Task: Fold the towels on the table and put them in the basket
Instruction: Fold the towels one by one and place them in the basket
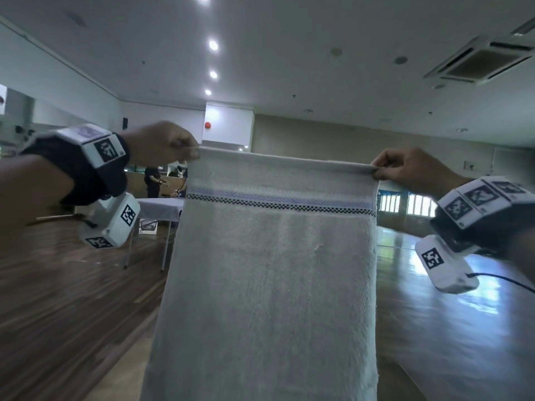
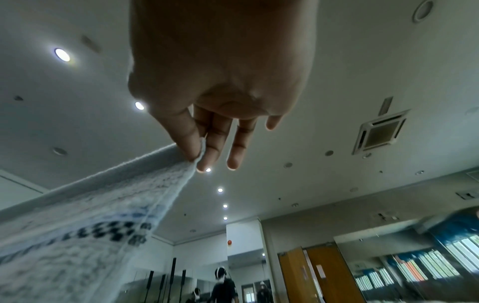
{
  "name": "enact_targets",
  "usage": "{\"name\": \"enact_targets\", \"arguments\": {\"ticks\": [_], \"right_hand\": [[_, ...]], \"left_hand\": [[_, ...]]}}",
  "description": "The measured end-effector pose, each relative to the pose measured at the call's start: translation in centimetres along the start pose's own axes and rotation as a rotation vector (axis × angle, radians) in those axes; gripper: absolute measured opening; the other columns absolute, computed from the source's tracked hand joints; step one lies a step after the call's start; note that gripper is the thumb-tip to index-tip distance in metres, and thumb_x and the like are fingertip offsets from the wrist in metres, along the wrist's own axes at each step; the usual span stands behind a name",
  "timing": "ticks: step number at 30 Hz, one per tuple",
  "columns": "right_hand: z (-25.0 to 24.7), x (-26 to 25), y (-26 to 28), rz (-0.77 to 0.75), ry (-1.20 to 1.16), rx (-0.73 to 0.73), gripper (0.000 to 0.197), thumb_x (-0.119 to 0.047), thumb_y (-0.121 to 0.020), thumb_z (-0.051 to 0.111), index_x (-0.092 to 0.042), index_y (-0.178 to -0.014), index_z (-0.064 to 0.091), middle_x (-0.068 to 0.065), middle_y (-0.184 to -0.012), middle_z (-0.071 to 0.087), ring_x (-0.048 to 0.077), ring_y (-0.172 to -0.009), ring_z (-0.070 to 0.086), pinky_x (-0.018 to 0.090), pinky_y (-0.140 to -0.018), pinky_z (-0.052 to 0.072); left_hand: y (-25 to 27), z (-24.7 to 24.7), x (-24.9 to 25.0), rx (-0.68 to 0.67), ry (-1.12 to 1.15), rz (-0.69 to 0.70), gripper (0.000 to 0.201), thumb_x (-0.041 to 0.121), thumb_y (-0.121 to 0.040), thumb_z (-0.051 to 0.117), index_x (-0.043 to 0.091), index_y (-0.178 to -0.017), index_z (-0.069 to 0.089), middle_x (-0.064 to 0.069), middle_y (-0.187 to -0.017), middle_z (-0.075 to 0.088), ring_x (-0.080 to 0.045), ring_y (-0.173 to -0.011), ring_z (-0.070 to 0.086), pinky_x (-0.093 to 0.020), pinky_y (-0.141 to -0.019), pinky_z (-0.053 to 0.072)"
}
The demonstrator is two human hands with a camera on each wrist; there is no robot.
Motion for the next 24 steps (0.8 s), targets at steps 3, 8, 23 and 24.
{"name": "enact_targets", "arguments": {"ticks": [3, 8, 23, 24], "right_hand": [[5.7, 2.5, 0.0, 0.032, 0.006, -0.119, 0.02, -0.003, -0.083, 0.063, -0.02, -0.073, 0.06, 0.0, -0.074, 0.063, 0.017, -0.071, 0.056, 0.028, -0.071, 0.042], [16.7, 9.6, 1.1, 0.156, 0.098, -0.327, 0.019, -0.018, -0.081, 0.066, -0.029, -0.067, 0.058, -0.009, -0.072, 0.063, 0.013, -0.075, 0.057, 0.04, -0.085, 0.042], [9.0, 10.4, -5.0, 0.133, 0.013, 0.202, 0.021, -0.03, -0.081, 0.068, -0.033, -0.064, 0.055, -0.021, -0.074, 0.056, 0.02, -0.089, 0.058, 0.065, -0.098, 0.033], [9.0, 10.4, -4.7, 0.134, 0.01, 0.192, 0.021, -0.03, -0.08, 0.068, -0.033, -0.064, 0.056, -0.021, -0.074, 0.057, 0.02, -0.09, 0.058, 0.065, -0.099, 0.032]], "left_hand": [[-0.4, 6.0, -2.5, -0.073, -0.031, 0.023, 0.007, 0.025, -0.089, 0.059, 0.022, -0.082, 0.06, -0.005, -0.083, 0.065, -0.019, -0.071, 0.061, -0.026, -0.063, 0.047], [0.0, 17.2, -6.3, -0.162, -0.164, -0.053, 0.009, 0.024, -0.09, 0.058, 0.023, -0.083, 0.063, 0.008, -0.079, 0.059, -0.011, -0.073, 0.056, -0.019, -0.061, 0.037], [-7.0, 10.8, -5.0, 0.317, 0.082, -0.08, 0.021, 0.024, -0.092, 0.055, 0.01, -0.103, 0.065, -0.009, -0.097, 0.066, -0.021, -0.081, 0.056, -0.03, -0.07, 0.042], [-6.7, 11.1, -4.7, 0.307, 0.078, -0.068, 0.021, 0.023, -0.092, 0.055, 0.008, -0.104, 0.065, -0.011, -0.098, 0.066, -0.021, -0.081, 0.056, -0.031, -0.07, 0.043]]}}
Point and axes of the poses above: each hand's wrist, its own y-axis away from the middle knuckle, its own z-axis out of the palm, x = y × z, the point moved 10 cm from there along -y, towards the middle knuckle
